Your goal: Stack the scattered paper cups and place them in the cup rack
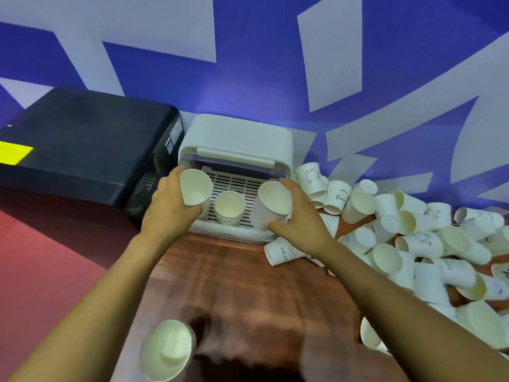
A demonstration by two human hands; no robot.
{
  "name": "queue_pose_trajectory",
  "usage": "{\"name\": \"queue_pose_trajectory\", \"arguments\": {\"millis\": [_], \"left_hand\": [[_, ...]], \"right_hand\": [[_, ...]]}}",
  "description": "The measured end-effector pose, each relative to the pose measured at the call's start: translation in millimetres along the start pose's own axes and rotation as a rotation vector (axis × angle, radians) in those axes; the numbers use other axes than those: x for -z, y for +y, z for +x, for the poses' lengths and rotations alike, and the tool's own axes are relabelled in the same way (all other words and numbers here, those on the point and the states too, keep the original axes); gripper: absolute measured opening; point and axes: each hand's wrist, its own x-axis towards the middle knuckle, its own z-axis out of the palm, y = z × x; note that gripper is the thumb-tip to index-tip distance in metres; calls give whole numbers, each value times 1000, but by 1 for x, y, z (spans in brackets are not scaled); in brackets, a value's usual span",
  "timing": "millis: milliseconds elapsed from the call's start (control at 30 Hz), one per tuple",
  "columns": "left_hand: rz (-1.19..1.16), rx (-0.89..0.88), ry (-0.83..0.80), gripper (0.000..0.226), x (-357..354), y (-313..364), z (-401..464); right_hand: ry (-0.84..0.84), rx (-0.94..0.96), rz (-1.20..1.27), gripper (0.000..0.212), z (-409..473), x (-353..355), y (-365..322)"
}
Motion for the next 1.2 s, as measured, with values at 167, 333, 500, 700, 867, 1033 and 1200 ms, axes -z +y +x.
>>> {"name": "queue_pose_trajectory", "arguments": {"millis": [167,333,500,700,867,1033,1200], "left_hand": [[10,49,57,78,-6,6,0],[30,87,27,75,-10,3,7],[17,105,-29,75,-10,-1,18],[116,155,-131,79,-19,-12,32],[180,191,-191,85,-27,-18,35],[263,236,-266,97,-32,-23,36],[265,236,-262,97,-31,-22,35]], "right_hand": [[-57,90,2,83,23,-16,-8],[-62,80,-57,82,38,-41,-16],[-38,43,-199,81,49,-60,-11],[-124,-39,-237,82,56,-66,1],[-198,-44,-274,76,56,-69,10],[-302,-64,-270,81,56,-70,14],[-360,-81,-260,85,53,-66,17]]}}
